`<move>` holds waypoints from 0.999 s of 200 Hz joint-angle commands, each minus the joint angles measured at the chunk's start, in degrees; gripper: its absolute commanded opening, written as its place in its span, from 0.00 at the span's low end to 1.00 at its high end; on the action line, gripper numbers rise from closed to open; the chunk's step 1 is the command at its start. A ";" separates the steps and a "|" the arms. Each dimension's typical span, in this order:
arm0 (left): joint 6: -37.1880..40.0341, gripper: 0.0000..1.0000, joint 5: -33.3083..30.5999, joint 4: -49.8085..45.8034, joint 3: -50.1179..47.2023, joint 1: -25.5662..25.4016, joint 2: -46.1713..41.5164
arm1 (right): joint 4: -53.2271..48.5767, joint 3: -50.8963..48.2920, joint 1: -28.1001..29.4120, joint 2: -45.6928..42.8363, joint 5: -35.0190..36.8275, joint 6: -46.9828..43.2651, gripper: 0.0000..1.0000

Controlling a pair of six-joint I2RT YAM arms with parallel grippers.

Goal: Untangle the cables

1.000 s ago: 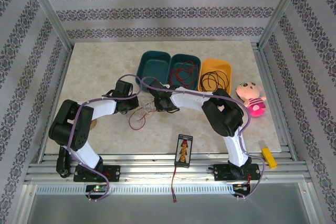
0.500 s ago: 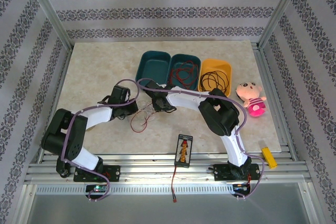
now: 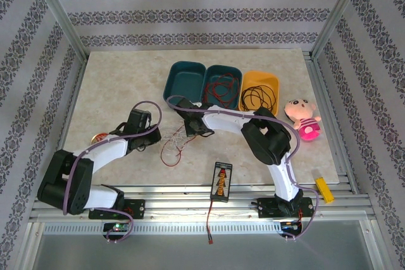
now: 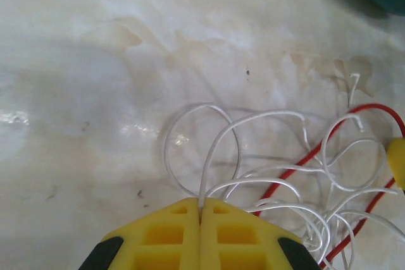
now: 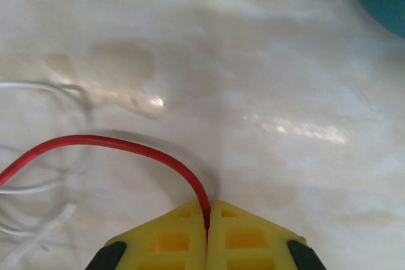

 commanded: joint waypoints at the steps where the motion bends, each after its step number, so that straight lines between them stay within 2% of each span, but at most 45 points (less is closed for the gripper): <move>1: 0.59 0.00 -4.56 -3.59 -2.30 1.80 -3.53 | -1.73 -2.87 -0.91 -5.32 3.58 1.20 0.00; 83: 0.95 0.00 -7.39 -6.93 -4.88 6.31 -10.34 | -3.42 -7.36 -2.87 -18.50 9.45 1.02 0.00; 200: 1.43 0.00 -7.22 -6.57 -5.15 7.19 -9.00 | -5.54 -10.45 -6.61 -42.59 21.27 -5.64 0.00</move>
